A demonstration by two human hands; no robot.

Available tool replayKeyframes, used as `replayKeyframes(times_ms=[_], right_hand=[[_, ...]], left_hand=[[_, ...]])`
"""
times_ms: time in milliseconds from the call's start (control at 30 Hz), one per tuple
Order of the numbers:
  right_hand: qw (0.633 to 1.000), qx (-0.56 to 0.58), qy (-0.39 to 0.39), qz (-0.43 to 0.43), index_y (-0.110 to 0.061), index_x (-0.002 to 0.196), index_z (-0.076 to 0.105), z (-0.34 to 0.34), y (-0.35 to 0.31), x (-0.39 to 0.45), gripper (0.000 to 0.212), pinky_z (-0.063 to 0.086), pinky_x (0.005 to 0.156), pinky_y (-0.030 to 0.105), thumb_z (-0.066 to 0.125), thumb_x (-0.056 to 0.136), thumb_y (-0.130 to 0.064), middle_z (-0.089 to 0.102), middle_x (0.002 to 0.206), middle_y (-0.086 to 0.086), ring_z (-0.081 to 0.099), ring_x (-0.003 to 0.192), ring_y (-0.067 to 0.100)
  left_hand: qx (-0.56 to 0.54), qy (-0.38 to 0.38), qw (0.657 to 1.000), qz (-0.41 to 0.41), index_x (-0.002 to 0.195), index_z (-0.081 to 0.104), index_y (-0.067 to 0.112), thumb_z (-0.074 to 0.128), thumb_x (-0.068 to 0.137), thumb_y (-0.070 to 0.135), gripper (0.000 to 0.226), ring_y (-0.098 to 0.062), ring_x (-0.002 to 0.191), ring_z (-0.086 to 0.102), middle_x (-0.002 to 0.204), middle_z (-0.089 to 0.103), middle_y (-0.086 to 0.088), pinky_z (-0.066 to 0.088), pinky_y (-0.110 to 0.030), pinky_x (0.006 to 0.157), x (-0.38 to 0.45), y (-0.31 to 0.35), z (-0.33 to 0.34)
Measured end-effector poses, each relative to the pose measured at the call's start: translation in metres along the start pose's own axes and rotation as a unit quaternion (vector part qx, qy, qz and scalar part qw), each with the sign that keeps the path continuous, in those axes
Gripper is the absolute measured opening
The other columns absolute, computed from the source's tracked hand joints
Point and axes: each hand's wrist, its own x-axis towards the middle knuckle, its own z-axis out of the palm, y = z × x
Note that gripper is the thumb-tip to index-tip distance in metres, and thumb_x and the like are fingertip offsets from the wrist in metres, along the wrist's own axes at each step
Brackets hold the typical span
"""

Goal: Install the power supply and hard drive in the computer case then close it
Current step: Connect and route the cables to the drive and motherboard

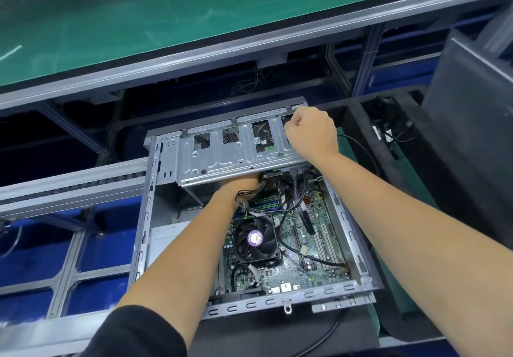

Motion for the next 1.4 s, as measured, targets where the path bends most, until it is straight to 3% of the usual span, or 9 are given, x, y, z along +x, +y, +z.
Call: replayKeyframes(times_ms=[67, 167, 400, 800, 1000, 1167, 1233, 1300, 1400], right_hand=[[1.000, -0.004, 0.001, -0.003, -0.009, 0.085, 0.068, 0.001, 0.000, 0.000, 0.018, 0.045, 0.063, 0.031, 0.053, 0.088, -0.017, 0.069, 0.079, 0.004, 0.060, 0.074, 0.026], [1.000, -0.006, 0.003, -0.003, -0.009, 0.085, 0.068, 0.001, 0.000, 0.000, 0.017, 0.042, 0.063, 0.030, 0.053, 0.087, -0.018, 0.067, 0.077, 0.004, 0.058, 0.074, 0.026], [1.000, 0.000, -0.002, -0.001, -0.009, 0.083, 0.066, 0.001, 0.000, 0.000, 0.016, 0.041, 0.064, 0.031, 0.053, 0.089, -0.018, 0.065, 0.077, 0.003, 0.058, 0.076, 0.026], [1.000, 0.001, -0.007, 0.002, -0.012, 0.082, 0.065, 0.001, 0.001, -0.001, 0.013, 0.038, 0.062, 0.030, 0.054, 0.087, -0.017, 0.065, 0.076, 0.002, 0.057, 0.072, 0.025], [1.000, 0.001, -0.013, 0.000, -0.015, 0.080, 0.062, 0.000, 0.000, -0.003, 0.011, 0.037, 0.061, 0.030, 0.053, 0.087, -0.017, 0.063, 0.074, 0.000, 0.056, 0.073, 0.025], [1.000, -0.003, -0.019, -0.002, -0.017, 0.080, 0.062, -0.002, -0.002, -0.005, 0.012, 0.037, 0.064, 0.030, 0.052, 0.087, -0.017, 0.066, 0.079, 0.000, 0.058, 0.075, 0.025], [1.000, -0.007, -0.019, -0.004, -0.017, 0.080, 0.063, -0.002, -0.003, -0.005, 0.012, 0.037, 0.064, 0.030, 0.052, 0.087, -0.017, 0.066, 0.079, 0.000, 0.058, 0.075, 0.025], [1.000, -0.015, -0.016, -0.006, -0.017, 0.081, 0.063, -0.002, -0.003, -0.004, 0.012, 0.038, 0.064, 0.030, 0.053, 0.088, -0.017, 0.066, 0.078, 0.000, 0.058, 0.075, 0.025], [1.000, -0.014, -0.015, -0.004, -0.018, 0.081, 0.063, -0.002, -0.002, -0.003, 0.012, 0.040, 0.064, 0.030, 0.053, 0.088, -0.018, 0.067, 0.079, 0.001, 0.059, 0.074, 0.025]], left_hand=[[0.019, 0.011, 0.999, 0.026, 0.102, 0.053, 0.013, 0.035, 0.100, 0.021, 0.020, -0.021, 0.086, 0.051, 0.096, 0.057, -0.014, 0.037, -0.028, 0.080, 0.002, -0.002, 0.002], [0.025, -0.004, 0.999, 0.034, 0.078, 0.041, 0.014, 0.037, 0.099, 0.017, 0.022, -0.013, 0.059, 0.035, 0.065, 0.036, 0.001, 0.029, -0.022, 0.062, 0.001, -0.004, 0.002], [0.015, -0.033, 0.999, 0.032, 0.061, 0.030, 0.017, 0.045, 0.087, 0.005, 0.032, -0.013, 0.052, 0.029, 0.060, 0.031, 0.000, 0.026, -0.024, 0.049, -0.004, 0.002, 0.005], [-0.032, -0.012, 0.999, 0.011, 0.057, 0.028, 0.016, 0.046, 0.085, 0.003, 0.036, -0.015, 0.051, 0.025, 0.056, 0.029, -0.001, 0.023, -0.023, 0.048, -0.004, 0.010, 0.007], [-0.039, -0.048, 0.997, 0.036, 0.059, 0.029, 0.017, 0.048, 0.091, 0.005, 0.039, -0.020, 0.068, 0.037, 0.062, 0.031, -0.001, 0.031, -0.027, 0.063, -0.010, 0.009, -0.001], [-0.004, -0.038, 0.999, 0.002, 0.060, 0.028, 0.015, 0.046, 0.084, 0.005, 0.032, -0.015, 0.052, 0.027, 0.059, 0.030, -0.002, 0.029, -0.023, 0.048, -0.013, 0.015, -0.004], [0.021, -0.021, 1.000, -0.004, 0.069, 0.040, 0.013, 0.045, 0.085, 0.008, 0.018, -0.018, 0.059, 0.040, 0.067, 0.042, -0.005, 0.044, -0.028, 0.060, -0.014, 0.015, -0.006], [0.023, -0.016, 1.000, 0.000, 0.093, 0.054, 0.006, 0.046, 0.089, 0.009, 0.009, -0.023, 0.073, 0.050, 0.083, 0.055, -0.015, 0.045, -0.030, 0.070, -0.012, 0.013, -0.007], [0.018, -0.022, 1.000, 0.008, 0.094, 0.055, 0.007, 0.046, 0.091, 0.008, 0.010, -0.018, 0.065, 0.043, 0.072, 0.048, -0.008, 0.042, -0.029, 0.068, -0.010, 0.012, -0.008]])
